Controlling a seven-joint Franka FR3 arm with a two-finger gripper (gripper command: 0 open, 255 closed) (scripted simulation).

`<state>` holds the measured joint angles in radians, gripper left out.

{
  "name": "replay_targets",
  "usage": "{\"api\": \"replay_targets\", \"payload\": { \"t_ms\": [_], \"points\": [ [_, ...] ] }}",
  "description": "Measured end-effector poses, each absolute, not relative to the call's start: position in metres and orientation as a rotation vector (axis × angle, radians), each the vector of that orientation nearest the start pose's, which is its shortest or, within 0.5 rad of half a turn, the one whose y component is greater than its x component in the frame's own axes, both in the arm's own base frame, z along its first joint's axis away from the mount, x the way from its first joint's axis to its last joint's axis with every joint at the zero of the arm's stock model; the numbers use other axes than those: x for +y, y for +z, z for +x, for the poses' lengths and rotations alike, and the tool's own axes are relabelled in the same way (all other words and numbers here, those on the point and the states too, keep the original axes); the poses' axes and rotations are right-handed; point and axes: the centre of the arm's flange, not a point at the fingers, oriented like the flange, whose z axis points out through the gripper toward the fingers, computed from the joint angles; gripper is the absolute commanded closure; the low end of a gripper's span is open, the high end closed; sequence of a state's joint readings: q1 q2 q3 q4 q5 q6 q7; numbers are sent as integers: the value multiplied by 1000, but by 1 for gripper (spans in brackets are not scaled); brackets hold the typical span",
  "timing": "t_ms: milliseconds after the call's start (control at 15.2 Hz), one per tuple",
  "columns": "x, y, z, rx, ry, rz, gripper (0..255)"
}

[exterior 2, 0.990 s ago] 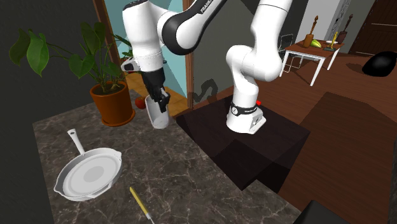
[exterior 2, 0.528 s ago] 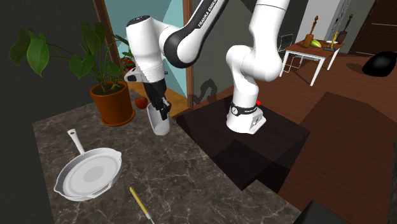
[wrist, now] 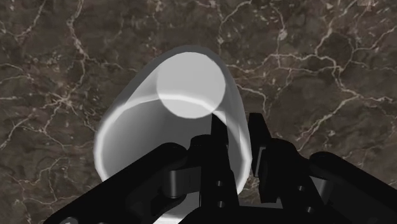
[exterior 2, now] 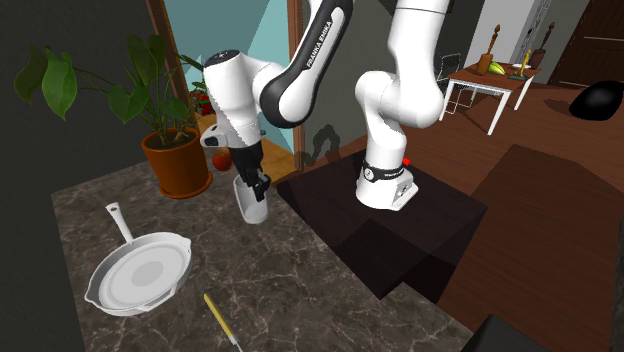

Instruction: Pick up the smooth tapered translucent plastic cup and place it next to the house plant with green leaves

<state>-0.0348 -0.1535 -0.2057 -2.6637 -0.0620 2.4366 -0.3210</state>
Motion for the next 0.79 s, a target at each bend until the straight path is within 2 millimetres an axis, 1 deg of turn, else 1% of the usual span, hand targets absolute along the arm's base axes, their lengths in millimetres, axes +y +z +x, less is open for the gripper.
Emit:
{"api": "replay_targets", "payload": {
  "t_ms": [396, 528, 792],
  "points": [
    [-94, 250, 394, -207, 117, -3118, 255],
    [-95, 246, 394, -207, 117, -3119, 255],
    [-95, 244, 394, -207, 116, -3119, 255]
  ]
}}
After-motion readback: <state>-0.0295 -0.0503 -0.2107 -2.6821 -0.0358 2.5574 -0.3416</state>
